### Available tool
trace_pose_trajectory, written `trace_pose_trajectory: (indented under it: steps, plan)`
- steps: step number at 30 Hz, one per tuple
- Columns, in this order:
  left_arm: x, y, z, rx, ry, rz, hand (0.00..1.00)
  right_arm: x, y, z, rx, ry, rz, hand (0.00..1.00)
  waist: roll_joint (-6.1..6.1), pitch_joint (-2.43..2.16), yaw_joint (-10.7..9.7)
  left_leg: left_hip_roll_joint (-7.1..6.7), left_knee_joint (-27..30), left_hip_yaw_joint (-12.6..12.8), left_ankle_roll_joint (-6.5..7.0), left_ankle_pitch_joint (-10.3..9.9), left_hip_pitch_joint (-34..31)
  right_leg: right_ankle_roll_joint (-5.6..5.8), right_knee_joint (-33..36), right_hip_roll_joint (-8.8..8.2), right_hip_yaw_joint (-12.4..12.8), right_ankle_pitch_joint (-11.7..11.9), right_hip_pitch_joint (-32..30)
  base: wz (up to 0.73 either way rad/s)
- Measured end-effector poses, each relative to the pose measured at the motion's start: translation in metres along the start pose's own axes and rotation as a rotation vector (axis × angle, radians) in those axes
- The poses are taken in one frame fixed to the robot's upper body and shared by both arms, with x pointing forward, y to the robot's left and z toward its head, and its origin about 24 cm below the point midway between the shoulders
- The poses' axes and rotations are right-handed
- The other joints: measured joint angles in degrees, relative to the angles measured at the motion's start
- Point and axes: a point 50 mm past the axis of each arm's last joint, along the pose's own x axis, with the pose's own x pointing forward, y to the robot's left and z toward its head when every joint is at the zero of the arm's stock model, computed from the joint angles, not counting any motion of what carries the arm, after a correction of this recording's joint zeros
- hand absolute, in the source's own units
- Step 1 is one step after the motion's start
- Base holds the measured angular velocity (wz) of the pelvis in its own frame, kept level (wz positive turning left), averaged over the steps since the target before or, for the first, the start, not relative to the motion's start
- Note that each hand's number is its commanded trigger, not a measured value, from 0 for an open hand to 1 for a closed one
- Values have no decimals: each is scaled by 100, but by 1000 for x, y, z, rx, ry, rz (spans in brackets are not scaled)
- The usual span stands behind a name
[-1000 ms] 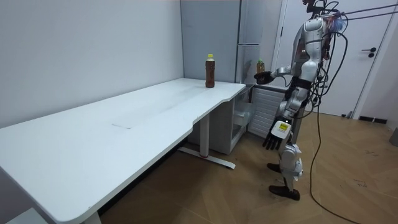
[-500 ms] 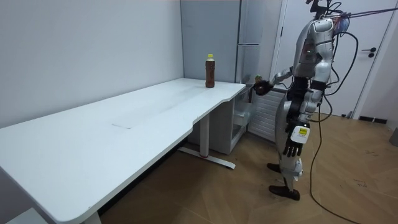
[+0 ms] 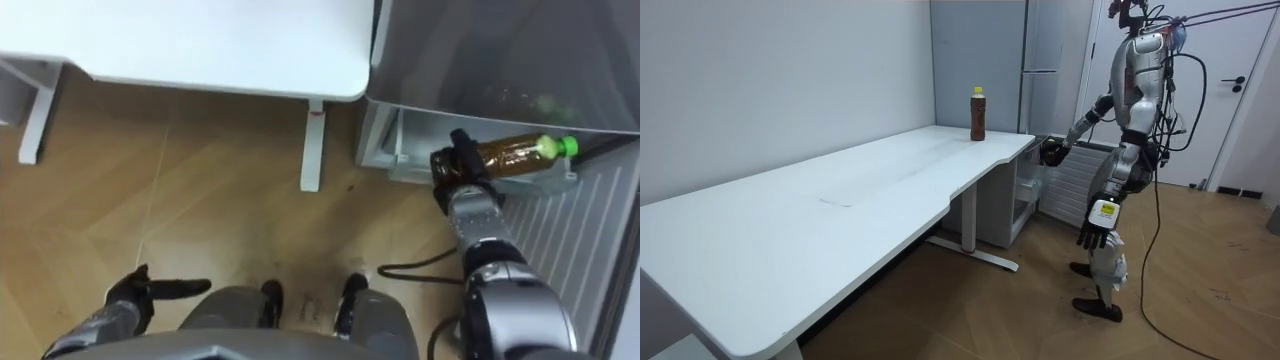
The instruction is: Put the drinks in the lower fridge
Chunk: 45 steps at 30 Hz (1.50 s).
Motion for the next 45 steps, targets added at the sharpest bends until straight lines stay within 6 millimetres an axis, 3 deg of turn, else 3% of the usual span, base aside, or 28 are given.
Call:
trace_pose_trajectory:
  steps: [5, 11, 17, 21, 24, 27, 32, 36, 45]
  plan:
    - [3, -15, 20, 24, -41, -37, 0, 1, 11, 11, -9, -2, 31, 100, -91, 89, 50, -112, 228, 32, 46, 36, -630, -16, 359, -165, 38, -28, -699, 1]
    - [3, -22, 29, 53, -67, -57, 0, -2, 40, 42, 12, -51, 114, 100, -129, 123, 88, -264, 647, 76, 119, 65, -1488, 17, 791, -379, 112, -66, -1576, 7]
    - [4, -19, 36, 13, -94, -50, 0, -9, 75, 65, 12, -103, 194, 100, -110, 133, 121, -249, 1003, 126, 162, 7, -2017, 22, 1030, -345, 234, -35, -2079, -1]
    - [3, -15, 42, 30, -122, -34, 0, -15, 91, 86, 4, -156, 232, 100, -76, 136, 202, -231, 1502, 246, 197, -181, -2563, 15, 1489, -366, 378, -81, -2646, -13]
    - [3, -10, 41, 71, -116, -8, 0, -17, 92, 94, 4, -178, 222, 100, -60, 135, 228, -205, 1722, 300, 221, -241, -2816, 14, 1640, -366, 421, -83, -2895, -9]
    - [4, -2, 38, 94, -102, 20, 0, -19, 96, 100, -7, -197, 209, 100, -61, 133, 196, -170, 1946, 331, 244, -307, -3043, 0, 1798, -382, 414, -97, -3103, -5]
    - [3, 7, 30, 100, -86, 89, 0, -35, 131, 118, 5, -247, 281, 100, -63, 134, 74, -143, 2315, 444, 287, -425, -3337, 12, 2115, -388, 535, -156, -3440, -9]
    - [2, 12, 23, 142, -67, 116, 0, -40, 138, 123, 6, -265, 301, 100, -74, 132, 43, -73, 2553, 439, 292, -544, -3395, 3, 2247, -345, 529, -209, -3448, -6]
    - [1, 11, 17, 176, -41, 131, 0, -41, 140, 125, 22, -262, 268, 100, -118, 120, -33, -80, 2556, 442, 314, -524, -3402, 5, 2307, -430, 499, -223, -3460, 4]
